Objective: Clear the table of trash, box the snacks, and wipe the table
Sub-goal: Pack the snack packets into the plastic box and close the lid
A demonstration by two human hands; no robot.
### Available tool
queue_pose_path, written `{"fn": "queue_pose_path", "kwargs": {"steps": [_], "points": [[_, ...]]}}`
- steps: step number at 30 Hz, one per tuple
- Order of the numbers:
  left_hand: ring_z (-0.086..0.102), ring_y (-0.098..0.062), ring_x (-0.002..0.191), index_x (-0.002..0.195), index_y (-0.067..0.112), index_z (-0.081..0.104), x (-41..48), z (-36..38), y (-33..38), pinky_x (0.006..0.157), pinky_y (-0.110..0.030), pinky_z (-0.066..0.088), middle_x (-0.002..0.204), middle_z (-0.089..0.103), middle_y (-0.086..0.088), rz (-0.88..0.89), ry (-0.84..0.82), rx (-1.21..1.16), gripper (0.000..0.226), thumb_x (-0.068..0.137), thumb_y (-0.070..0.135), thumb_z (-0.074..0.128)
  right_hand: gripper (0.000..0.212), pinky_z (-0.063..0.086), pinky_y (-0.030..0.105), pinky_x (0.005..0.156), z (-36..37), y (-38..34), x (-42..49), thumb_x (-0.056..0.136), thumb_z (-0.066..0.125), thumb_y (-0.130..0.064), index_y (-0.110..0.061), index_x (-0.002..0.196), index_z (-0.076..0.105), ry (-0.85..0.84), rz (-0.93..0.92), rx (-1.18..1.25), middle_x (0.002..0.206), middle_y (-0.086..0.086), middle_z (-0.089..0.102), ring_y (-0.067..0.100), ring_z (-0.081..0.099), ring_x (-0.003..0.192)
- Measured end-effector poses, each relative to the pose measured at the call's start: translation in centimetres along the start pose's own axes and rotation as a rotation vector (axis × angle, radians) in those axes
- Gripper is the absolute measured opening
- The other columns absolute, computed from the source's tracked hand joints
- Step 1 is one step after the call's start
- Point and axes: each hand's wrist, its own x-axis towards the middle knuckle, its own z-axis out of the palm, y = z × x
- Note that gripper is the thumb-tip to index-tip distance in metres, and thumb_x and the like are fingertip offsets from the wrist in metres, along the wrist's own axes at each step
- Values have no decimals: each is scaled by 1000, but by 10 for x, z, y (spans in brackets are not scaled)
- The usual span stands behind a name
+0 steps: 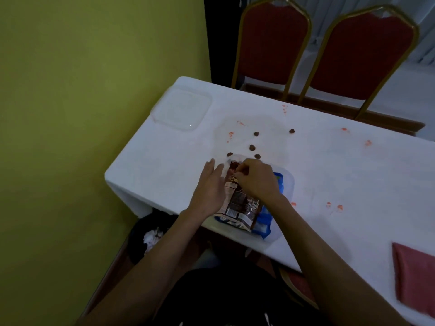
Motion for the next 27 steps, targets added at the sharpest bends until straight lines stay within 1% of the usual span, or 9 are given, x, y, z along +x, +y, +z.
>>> {"fn": "queue_pose_path", "kwargs": {"steps": [2, 6, 8, 10, 13, 15, 20, 24, 27], "points": [[6, -20, 153, 154, 11, 30, 2, -8, -3, 120, -28, 10, 165, 13, -9, -50, 37, -33, 49, 106, 18, 38, 15, 49, 25, 75, 2, -8, 10, 93, 62, -19, -16, 103, 73, -13, -43, 24, 106, 1, 71, 12, 63, 88], [15, -21, 152, 152, 11, 33, 14, -21, -13, 119, -29, 17, 163, 21, -10, -114, 85, -84, 50, 105, 21, 44, 15, 56, 32, 85, 9, -27, 34, 93, 64, -21, -18, 104, 73, -28, -68, 87, 106, -1, 72, 14, 67, 92], [17, -20, 152, 152, 12, 35, 21, -27, -19, 119, -30, 18, 162, 24, -9, -141, 94, -114, 49, 104, 21, 45, 14, 54, 31, 84, 12, -39, 46, 93, 64, -20, -18, 104, 74, -47, -69, 99, 104, -1, 73, 15, 67, 92], [18, -20, 151, 152, 14, 36, 33, -34, -27, 119, -30, 19, 162, 27, -8, -165, 97, -124, 49, 104, 22, 45, 11, 58, 34, 83, 16, -51, 61, 93, 64, -20, -20, 99, 74, -66, -63, 125, 98, -3, 73, 14, 68, 86], [20, -21, 151, 151, 15, 36, 55, -49, -42, 119, -31, 20, 161, 29, -7, -179, 89, -105, 50, 103, 24, 47, 8, 62, 40, 76, 23, -70, 83, 90, 65, -24, -26, 84, 70, -97, -32, 160, 79, -11, 70, 13, 70, 75], [21, -22, 150, 151, 16, 37, 72, -61, -52, 119, -33, 20, 161, 29, -7, -186, 80, -92, 51, 102, 24, 49, 10, 63, 42, 73, 30, -83, 100, 88, 66, -26, -25, 79, 69, -124, 4, 189, 74, -11, 69, 14, 71, 74], [26, -23, 149, 148, 11, 40, 115, -93, -92, 119, -33, 22, 158, 34, -8, -249, 71, -90, 49, 100, 20, 51, 28, 64, 43, 68, 60, -95, 154, 89, 67, -30, -5, 78, 73, -138, 173, 212, 70, 7, 74, 22, 74, 63], [33, -22, 145, 145, 10, 44, 139, -109, -122, 119, -34, 27, 155, 40, -7, -300, 61, -108, 48, 99, 17, 54, 27, 64, 42, 63, 86, -97, 197, 89, 69, -29, -10, 69, 67, -156, 298, 238, 71, 9, 74, 23, 74, 62], [37, -23, 143, 143, 8, 47, 154, -112, -140, 118, -34, 30, 152, 43, -8, -316, 41, -109, 47, 98, 16, 56, 28, 64, 42, 62, 105, -107, 224, 90, 69, -30, -5, 78, 67, -160, 386, 283, 74, 10, 74, 24, 74, 61]]}}
